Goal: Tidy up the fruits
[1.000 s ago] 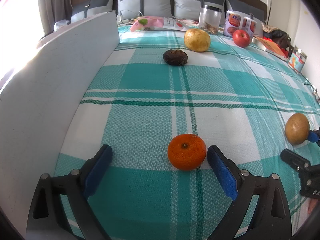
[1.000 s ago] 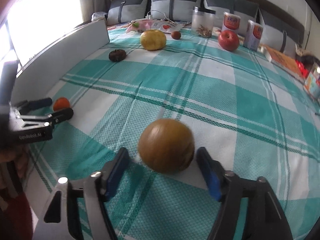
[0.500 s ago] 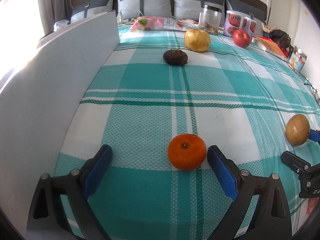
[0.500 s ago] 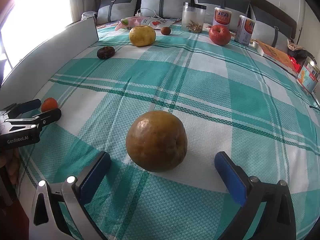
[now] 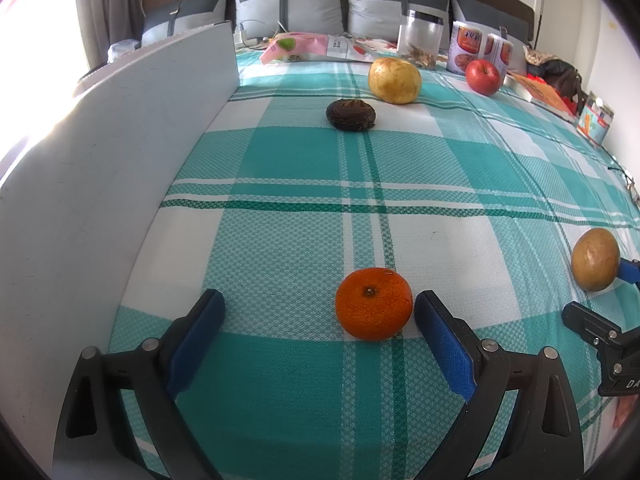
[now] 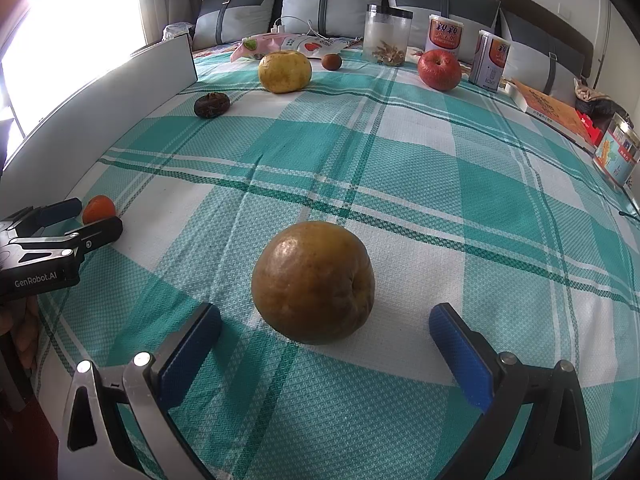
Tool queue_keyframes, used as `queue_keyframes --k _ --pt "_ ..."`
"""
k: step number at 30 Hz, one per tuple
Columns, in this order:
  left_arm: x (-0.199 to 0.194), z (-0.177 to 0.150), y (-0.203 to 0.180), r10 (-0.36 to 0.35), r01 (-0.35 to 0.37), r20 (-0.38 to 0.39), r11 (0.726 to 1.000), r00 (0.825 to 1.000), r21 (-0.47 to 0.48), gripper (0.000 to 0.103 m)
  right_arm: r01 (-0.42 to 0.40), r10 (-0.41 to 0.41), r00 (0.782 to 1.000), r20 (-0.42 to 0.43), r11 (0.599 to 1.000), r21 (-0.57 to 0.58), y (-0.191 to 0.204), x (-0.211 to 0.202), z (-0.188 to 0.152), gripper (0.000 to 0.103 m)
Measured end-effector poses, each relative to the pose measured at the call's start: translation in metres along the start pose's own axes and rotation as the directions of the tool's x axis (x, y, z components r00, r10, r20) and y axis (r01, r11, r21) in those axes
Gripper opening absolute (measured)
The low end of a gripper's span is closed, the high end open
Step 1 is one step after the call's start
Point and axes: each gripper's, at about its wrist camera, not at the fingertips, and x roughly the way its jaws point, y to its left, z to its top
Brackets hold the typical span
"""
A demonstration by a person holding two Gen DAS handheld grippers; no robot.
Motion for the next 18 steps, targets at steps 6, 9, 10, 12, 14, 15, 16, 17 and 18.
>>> queue_keyframes --k 6,9,10,12,14,15,16,17,18 --pt "0.0 0.0 0.0 -0.001 0.001 0.0 1.0 1.0 -0.001 0.097 0.0 0.0 1.0 0.0 1.0 0.0 0.0 0.0 0.0 0.103" --pt "-0.002 0.001 0.003 -0.029 0.029 -0.006 1.0 1.0 -0.006 0.097 0.0 0.0 1.0 0.0 1.0 0.001 0.0 0.0 0.0 0.103" --pt "-0.002 0.003 0.004 -0.05 0.05 -0.011 0.999 0.999 -0.001 0.098 -0.001 0.001 1.0 0.0 1.0 0.001 0.0 0.0 0.0 0.103" --pt "-0.005 0.005 0.009 -0.117 0.117 -0.028 0.993 0.993 0.012 0.098 0.0 0.0 1.0 0.0 1.0 0.001 0.0 0.0 0.0 0.103" --pt "-0.013 0.003 0.02 -0.223 0.222 -0.031 0.975 0.974 -0.029 0.097 -0.002 0.002 1.0 0.0 1.0 0.002 0.0 0.0 0.0 0.103" --pt "-0.015 0.002 0.021 -0.244 0.243 -0.03 0.969 0.969 -0.04 0.096 -0.006 0.006 1.0 0.001 1.0 0.003 0.0 0.0 0.0 0.103" --pt "-0.017 0.001 0.022 -0.262 0.26 -0.031 0.964 0.965 -0.052 0.096 -0.01 0.01 1.0 0.002 1.0 0.005 -0.001 -0.001 0.0 0.103" --pt "-0.018 0.001 0.021 -0.26 0.258 -0.037 0.965 0.965 -0.054 0.096 -0.015 0.015 1.0 0.004 1.0 0.007 -0.002 -0.001 -0.001 0.103" --pt "-0.018 0.002 0.018 -0.25 0.248 -0.044 0.967 0.967 -0.049 0.095 -0.022 0.022 1.0 0.007 1.0 0.01 -0.003 -0.002 -0.001 0.103"
